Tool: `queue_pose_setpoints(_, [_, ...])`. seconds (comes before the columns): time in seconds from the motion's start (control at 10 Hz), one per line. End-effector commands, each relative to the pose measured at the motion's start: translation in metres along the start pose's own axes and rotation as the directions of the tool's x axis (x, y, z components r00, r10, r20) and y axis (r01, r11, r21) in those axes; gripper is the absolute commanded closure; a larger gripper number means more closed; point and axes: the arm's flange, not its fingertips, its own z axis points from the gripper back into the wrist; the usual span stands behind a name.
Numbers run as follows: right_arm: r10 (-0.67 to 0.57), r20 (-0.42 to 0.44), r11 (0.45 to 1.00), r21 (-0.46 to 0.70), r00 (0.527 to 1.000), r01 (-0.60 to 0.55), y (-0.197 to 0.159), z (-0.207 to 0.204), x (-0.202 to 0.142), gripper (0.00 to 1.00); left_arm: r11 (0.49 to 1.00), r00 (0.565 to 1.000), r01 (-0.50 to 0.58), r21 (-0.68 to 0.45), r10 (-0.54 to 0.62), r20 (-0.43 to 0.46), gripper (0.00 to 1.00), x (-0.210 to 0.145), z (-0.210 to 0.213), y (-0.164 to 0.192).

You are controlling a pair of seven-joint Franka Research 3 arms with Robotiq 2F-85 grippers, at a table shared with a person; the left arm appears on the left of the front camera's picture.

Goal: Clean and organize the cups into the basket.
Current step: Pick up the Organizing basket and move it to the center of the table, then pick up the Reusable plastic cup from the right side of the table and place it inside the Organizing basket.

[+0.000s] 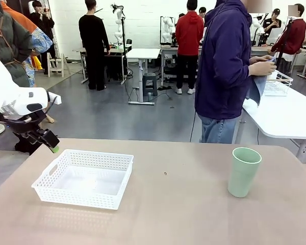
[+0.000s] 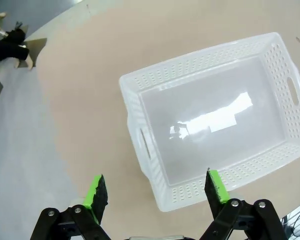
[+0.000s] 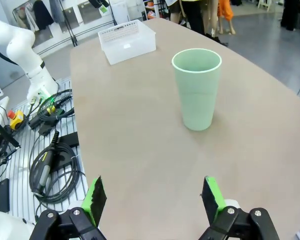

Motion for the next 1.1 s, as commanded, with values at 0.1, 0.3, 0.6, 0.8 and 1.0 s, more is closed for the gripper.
queue_pose_setpoints(0.1, [-0.023, 0.000, 1.000, 0.004, 1.000, 0.023, 0.002, 0.001, 0.001, 0.00, 1.000, 1.000, -0.010, 0.014, 0.010, -0.001, 0.00, -0.002, 0.002, 0.005])
queue_pose_setpoints(0.3, [-0.023, 0.000, 1.000, 0.004, 1.000, 0.023, 0.002, 0.001, 0.001, 0.00, 1.000, 1.000, -0.010, 0.014, 0.010, -0.001, 0.00, -0.002, 0.002, 0.005])
queue_pose_setpoints(0.6, [-0.001, 0.000, 1.000, 0.000, 1.000, 0.001, 0.000, 0.000, 0.000, 0.00, 1.000, 1.000, -0.010, -0.005, 0.010, 0.004, 0.00, -0.001, 0.001, 0.004])
queue_pose_setpoints(0.8, [0.077, 0.021, 0.994, 0.074, 0.997, -0.079, -0.008, -0.032, 0.002, 0.00, 0.999, 0.999, -0.031, 0.038, 0.030, 0.019, 0.00, -0.006, -0.009, 0.002])
queue_pose_setpoints(1.0, [0.131, 0.037, 0.983, 0.127, 0.991, -0.134, -0.021, -0.066, 0.000, 0.00, 0.999, 0.999, -0.028, 0.031, 0.027, 0.021, 0.00, -0.008, -0.017, -0.013])
